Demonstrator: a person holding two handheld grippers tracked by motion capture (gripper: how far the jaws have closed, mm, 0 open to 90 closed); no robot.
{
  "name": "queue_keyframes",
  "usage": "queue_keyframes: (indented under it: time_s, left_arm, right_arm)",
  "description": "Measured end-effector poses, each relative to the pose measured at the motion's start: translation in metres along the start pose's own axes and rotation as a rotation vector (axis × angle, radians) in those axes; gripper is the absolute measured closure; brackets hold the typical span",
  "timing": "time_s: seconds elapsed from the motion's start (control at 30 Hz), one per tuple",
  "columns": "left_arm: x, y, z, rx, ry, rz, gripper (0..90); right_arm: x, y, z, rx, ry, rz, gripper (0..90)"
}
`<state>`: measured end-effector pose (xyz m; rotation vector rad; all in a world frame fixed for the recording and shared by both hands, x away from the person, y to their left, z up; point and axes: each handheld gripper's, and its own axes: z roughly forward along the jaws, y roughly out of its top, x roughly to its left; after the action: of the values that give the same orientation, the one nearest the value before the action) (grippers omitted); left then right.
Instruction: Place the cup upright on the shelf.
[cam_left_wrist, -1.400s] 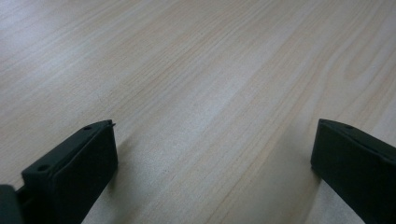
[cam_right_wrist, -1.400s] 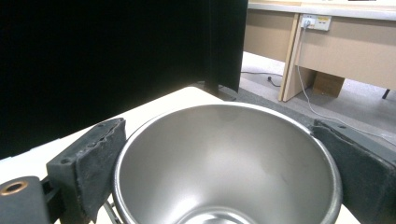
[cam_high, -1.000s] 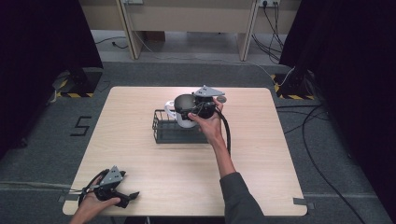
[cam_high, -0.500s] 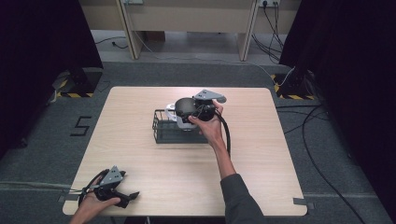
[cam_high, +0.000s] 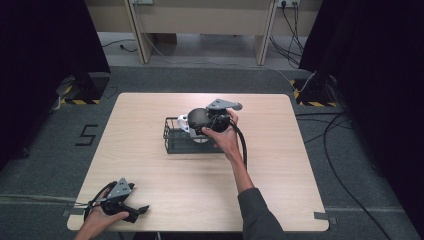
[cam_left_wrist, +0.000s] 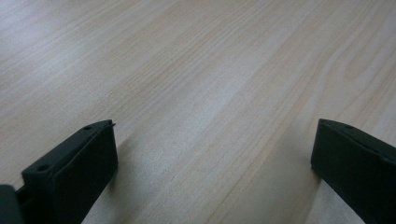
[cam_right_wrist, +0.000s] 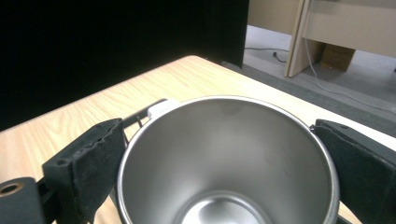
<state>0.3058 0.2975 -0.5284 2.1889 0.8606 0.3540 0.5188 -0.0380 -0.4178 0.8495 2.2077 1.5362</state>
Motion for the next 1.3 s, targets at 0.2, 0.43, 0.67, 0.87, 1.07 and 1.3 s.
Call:
queue_keyframes:
  time_s: [0.2,0.43,0.67,0.87,1.07,1.3]
  left_arm:
    - [0.000,0.000,0.000,-0.003,0.000,-0.003,0.0]
    - [0.000,0.000,0.000,-0.005,0.002,-0.002,0.0]
    - [0.000,0.000,0.000,-0.005,0.002,-0.001,0.0]
    - [0.000,0.000,0.000,-0.005,0.001,-0.003,0.0]
    - [0.000,0.000,0.000,-0.005,0.001,-0.003,0.0]
    - [0.000,0.000,0.000,-0.005,0.000,-0.003,0.0]
  right_arm:
    - [0.003,0.001,-0.001,-0.014,0.007,0.006,5.7]
    - [0.003,0.007,-0.010,-0.055,0.014,0.019,15.5]
    - [0.003,0.010,-0.020,-0.067,0.000,0.016,14.9]
    - [0.004,0.009,-0.025,-0.072,0.004,0.021,15.0]
    - [0.004,0.007,-0.032,-0.082,0.005,0.027,15.0]
    - [0.004,0.006,-0.043,-0.099,0.004,0.039,14.9]
